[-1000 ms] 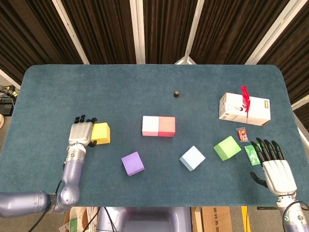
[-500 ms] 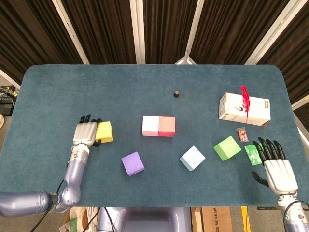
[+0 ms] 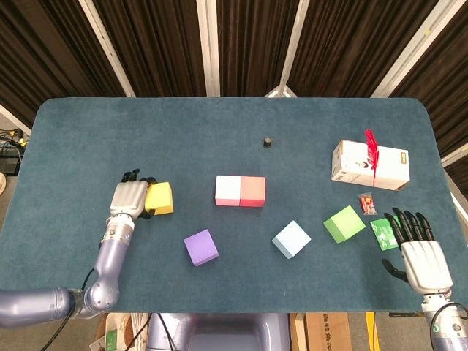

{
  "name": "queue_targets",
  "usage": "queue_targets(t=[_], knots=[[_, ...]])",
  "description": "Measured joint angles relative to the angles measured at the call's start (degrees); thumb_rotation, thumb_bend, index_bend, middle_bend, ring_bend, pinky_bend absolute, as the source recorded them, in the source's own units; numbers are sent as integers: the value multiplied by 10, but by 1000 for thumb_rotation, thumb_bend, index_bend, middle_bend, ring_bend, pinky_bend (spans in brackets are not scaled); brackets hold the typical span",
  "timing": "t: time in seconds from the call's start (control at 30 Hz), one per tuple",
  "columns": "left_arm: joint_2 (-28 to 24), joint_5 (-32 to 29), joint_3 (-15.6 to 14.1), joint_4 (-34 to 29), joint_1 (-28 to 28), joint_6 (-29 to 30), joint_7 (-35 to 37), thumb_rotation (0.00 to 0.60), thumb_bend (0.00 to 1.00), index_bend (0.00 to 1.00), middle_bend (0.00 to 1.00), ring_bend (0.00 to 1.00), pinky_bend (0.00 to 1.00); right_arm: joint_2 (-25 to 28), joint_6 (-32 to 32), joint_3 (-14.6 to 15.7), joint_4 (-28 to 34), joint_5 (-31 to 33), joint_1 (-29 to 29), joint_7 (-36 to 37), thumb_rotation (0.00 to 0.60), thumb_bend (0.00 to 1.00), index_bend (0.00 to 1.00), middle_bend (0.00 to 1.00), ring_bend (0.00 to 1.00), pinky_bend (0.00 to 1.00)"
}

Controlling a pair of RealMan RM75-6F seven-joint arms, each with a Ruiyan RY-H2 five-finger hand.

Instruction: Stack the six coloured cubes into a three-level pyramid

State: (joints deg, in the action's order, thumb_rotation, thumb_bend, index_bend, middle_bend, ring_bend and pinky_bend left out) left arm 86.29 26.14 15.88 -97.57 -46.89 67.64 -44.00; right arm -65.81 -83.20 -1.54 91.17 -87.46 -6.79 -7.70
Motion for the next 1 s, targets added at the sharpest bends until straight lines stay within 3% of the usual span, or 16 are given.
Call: queue_targets(t=[0.2,0.4,0.83,1.0], knots=[[-33,-6,24,-7,-10,-75,34,600,483,321,350,0,0,-3,5,-5,-3,12,0,-7,600,242,96,81,0,0],[-56,35,31,14,-34,-131,56,600,483,319,342,0,0,-7,8,-11,-4,25,0,-15,600,242,95,80,0,0],[-20,149,20,119,-50,-199,179,600,483,313,339,0,0,-8,5,-18,-2,38,4,-20,600,242,96,81,0,0],[4,155,9,148,-59,-205,192,600,482,301,321,0,0,-8,6,-21,-3,41,4,-18,600,242,96,81,0,0]])
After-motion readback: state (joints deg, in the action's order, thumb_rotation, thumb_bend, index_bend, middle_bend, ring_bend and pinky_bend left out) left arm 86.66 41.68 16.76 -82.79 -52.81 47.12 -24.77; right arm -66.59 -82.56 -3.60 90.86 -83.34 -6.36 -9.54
